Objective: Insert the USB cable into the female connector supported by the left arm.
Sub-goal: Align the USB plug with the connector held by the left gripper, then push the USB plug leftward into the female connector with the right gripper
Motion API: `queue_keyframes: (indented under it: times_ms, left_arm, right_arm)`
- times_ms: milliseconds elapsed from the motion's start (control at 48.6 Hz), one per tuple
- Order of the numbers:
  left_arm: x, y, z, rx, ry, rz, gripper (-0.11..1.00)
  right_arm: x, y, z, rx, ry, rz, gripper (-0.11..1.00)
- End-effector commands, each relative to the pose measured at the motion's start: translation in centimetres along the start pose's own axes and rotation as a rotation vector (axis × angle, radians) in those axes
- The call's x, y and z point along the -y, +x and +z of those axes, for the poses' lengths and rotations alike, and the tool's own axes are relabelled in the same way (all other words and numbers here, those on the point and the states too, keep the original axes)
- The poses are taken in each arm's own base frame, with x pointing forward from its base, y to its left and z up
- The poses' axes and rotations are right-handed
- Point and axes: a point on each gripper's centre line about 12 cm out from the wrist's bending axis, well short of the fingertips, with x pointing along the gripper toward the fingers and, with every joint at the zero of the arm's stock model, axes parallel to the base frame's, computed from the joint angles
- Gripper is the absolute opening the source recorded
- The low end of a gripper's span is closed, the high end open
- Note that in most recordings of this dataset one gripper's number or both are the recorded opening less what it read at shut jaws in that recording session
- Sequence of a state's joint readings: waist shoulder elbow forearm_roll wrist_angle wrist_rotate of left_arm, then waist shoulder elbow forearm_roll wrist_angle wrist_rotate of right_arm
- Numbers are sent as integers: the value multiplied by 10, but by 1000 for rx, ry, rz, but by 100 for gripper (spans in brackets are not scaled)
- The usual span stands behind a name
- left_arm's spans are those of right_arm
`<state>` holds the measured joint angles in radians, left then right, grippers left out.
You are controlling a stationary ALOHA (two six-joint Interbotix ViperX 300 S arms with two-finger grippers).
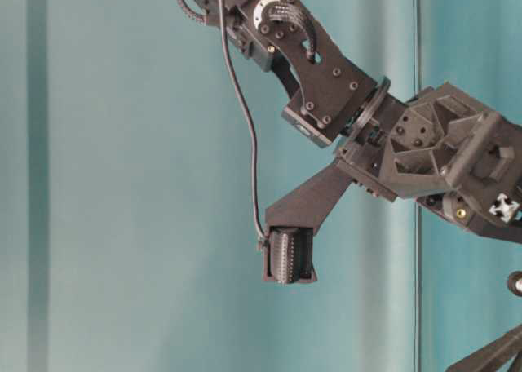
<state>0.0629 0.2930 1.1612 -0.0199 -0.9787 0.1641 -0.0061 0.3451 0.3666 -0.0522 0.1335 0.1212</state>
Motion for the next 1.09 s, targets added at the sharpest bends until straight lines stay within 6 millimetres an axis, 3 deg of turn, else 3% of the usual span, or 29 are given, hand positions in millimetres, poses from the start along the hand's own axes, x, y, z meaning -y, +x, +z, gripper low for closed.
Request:
queue_keyframes:
  times_ms: [0, 1070]
  left_arm:
    - [-2, 3, 5, 18, -1, 7, 83]
    - [-2, 4, 7, 24, -1, 8, 83]
  right_arm:
    - [-1, -8, 18, 51, -1, 3, 21]
    - [-2, -3, 23, 58, -19, 3, 21]
